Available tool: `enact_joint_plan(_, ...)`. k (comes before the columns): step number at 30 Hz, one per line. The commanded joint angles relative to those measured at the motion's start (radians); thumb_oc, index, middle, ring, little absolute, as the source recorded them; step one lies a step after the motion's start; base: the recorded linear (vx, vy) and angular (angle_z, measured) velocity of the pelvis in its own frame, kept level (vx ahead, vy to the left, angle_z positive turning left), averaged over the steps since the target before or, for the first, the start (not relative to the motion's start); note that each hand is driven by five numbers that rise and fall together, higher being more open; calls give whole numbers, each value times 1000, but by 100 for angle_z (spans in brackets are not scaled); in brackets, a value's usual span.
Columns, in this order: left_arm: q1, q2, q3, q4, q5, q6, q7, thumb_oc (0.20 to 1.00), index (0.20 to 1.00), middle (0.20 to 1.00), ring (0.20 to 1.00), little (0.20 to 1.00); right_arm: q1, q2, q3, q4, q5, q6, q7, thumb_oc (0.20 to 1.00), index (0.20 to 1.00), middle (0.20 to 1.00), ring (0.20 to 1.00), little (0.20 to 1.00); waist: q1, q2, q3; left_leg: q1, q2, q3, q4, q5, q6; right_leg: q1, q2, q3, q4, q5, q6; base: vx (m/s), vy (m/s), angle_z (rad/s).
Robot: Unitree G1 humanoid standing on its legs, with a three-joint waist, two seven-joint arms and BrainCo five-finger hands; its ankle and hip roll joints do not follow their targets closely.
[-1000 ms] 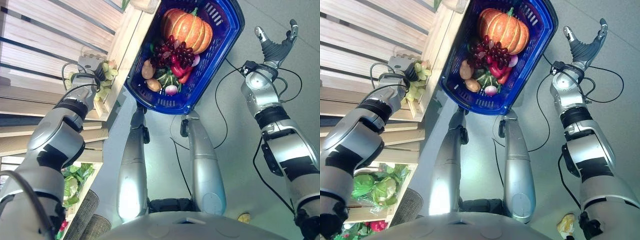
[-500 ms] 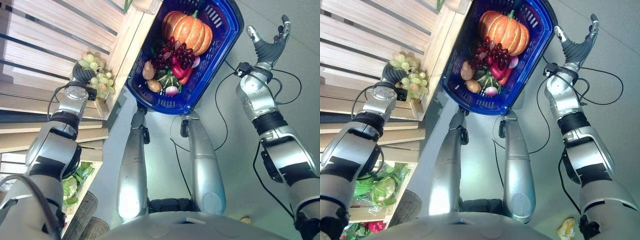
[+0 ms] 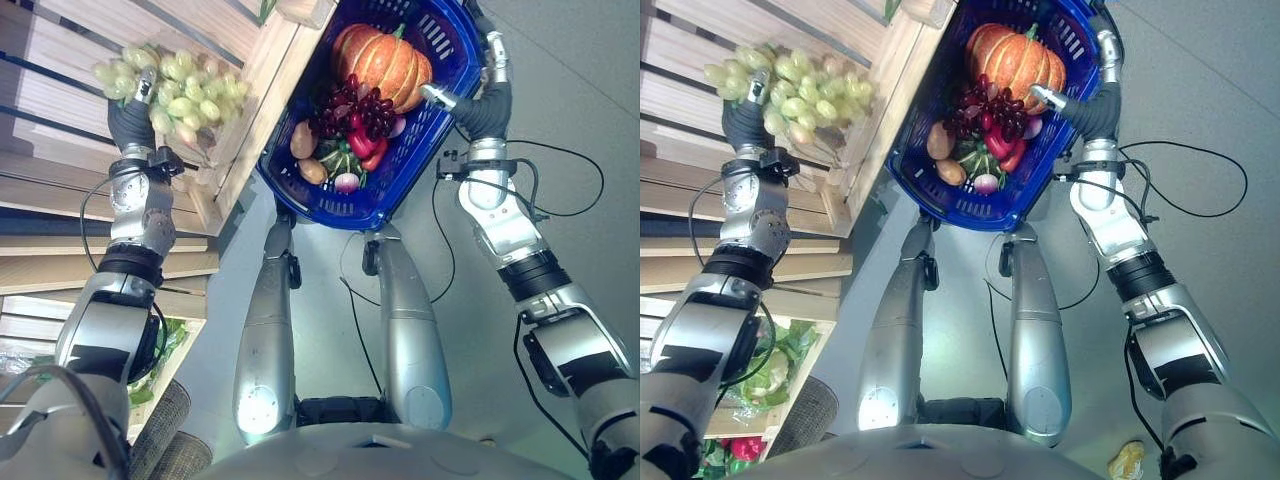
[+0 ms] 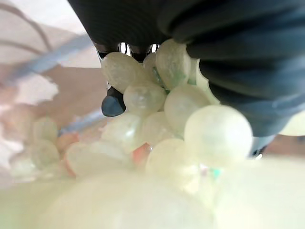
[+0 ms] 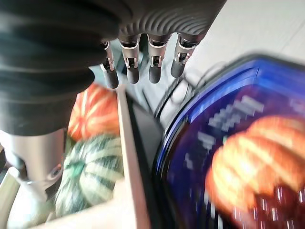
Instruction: Pick up fruits and vegetables into the basket
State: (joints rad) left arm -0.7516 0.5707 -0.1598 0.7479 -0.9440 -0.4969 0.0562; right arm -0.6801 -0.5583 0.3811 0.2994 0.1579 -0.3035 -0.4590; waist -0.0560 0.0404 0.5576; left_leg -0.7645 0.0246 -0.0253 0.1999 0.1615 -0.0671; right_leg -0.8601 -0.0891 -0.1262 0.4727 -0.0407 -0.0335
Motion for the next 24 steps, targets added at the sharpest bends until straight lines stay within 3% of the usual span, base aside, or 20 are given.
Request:
enact_joint_plan(1, 16, -9, 65, -112, -7, -147, -20, 200, 200, 200, 200, 200, 30, 2, 4, -127, -49, -35, 81, 1000, 1000, 1000, 1000, 1000, 24, -22, -38, 26, -43, 30, 117, -152, 17, 89, 16, 8, -106, 9, 104, 0, 0, 0)
enact_joint_plan(9, 13, -81, 42, -348, 148, -203, -10, 200, 200, 200, 200, 200, -16, 5, 62, -262, -28, 41, 266, 1000, 1000, 1000, 1000, 1000, 44, -19, -38, 38, -51, 30, 106, -146, 20, 109, 8, -3, -121, 15, 104, 0, -4, 0)
enact_joint_plan(15, -12, -95, -15, -487, 254, -143, -6, 200, 200, 200, 200, 200, -76, 23, 98, -316, -18, 82, 293, 1000, 1000, 1000, 1000, 1000, 58, -17, -38, 41, -55, 27, 104, -142, 23, 118, 3, -12, -129, 23, 103, 0, -42, 2)
enact_joint_plan(24, -16, -101, -106, -619, 307, -64, -65, 200, 200, 200, 200, 200, -103, 48, 116, -372, 17, 104, 285, 1000, 1000, 1000, 1000, 1000, 65, -16, -38, 51, -62, 27, 99, -137, 29, 134, -2, -20, -145, 39, 104, 9, -27, 3)
